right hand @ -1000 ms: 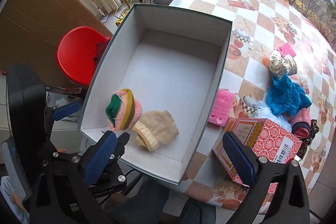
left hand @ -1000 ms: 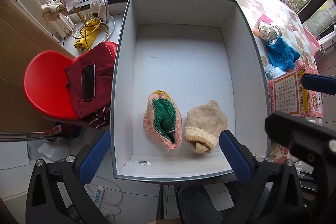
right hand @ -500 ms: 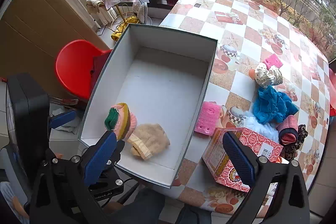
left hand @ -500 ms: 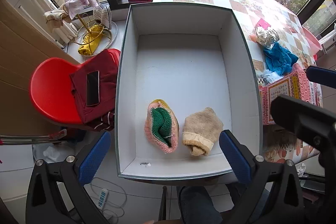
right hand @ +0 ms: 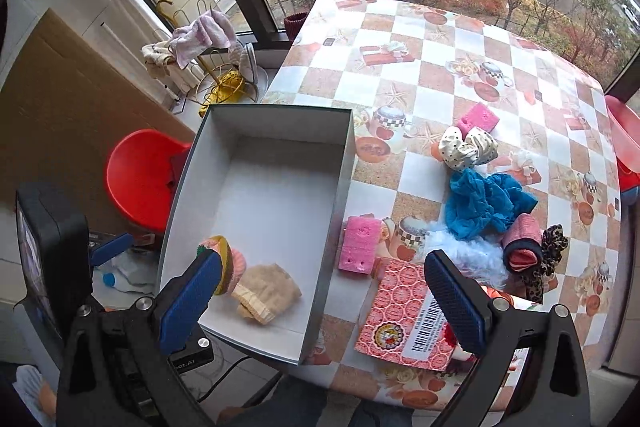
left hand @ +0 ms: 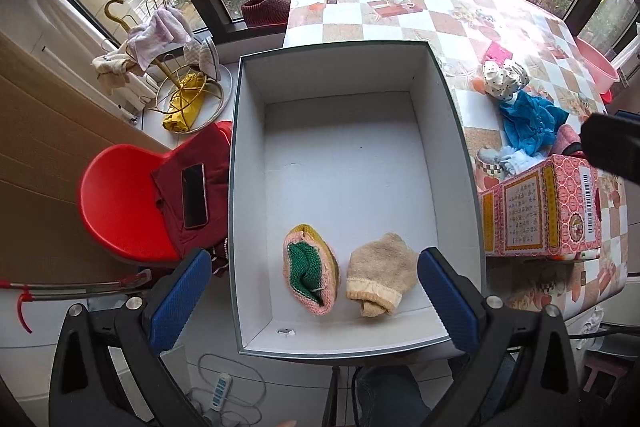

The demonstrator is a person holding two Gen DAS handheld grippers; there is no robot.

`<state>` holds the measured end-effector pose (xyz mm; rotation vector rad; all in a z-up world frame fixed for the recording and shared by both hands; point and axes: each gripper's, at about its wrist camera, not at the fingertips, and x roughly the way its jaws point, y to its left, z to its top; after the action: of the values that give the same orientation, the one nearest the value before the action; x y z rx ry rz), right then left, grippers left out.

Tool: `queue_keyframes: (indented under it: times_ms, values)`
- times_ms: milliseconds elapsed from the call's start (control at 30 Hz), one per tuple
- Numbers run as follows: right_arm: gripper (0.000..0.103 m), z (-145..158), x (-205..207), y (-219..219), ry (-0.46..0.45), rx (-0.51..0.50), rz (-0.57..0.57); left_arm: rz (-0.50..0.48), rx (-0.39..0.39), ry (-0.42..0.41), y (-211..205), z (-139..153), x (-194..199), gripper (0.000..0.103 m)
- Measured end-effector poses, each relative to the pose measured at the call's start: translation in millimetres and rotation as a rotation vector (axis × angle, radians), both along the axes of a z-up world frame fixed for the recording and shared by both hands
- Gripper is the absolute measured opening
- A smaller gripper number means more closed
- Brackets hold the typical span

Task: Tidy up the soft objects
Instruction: 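Move both tools back toward the pile of soft items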

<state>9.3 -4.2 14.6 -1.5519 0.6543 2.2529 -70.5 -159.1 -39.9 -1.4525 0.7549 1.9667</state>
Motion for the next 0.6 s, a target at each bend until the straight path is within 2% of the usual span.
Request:
queue_keyframes:
  times_ms: [200, 467, 600]
  values:
    - [0.102, 3.9, 15.7, 29.8, 0.013, -0.017, -0.072, -0.021, -0.011, 0.002, 14.4, 2.5, 3.3, 0.103]
    - [0.102, -4.6, 65.2, 85.8, -0.012, 0.002, -0.211, 0.015, 0.031, -0.075, 31.0, 8.4, -14.1, 0.103]
    - [0.102, -26.0, 104.7, 122.2, -0.071, -0.029, -0.323, -0.022, 0.008, -0.026, 50.7, 14.9, -13.3, 0.103]
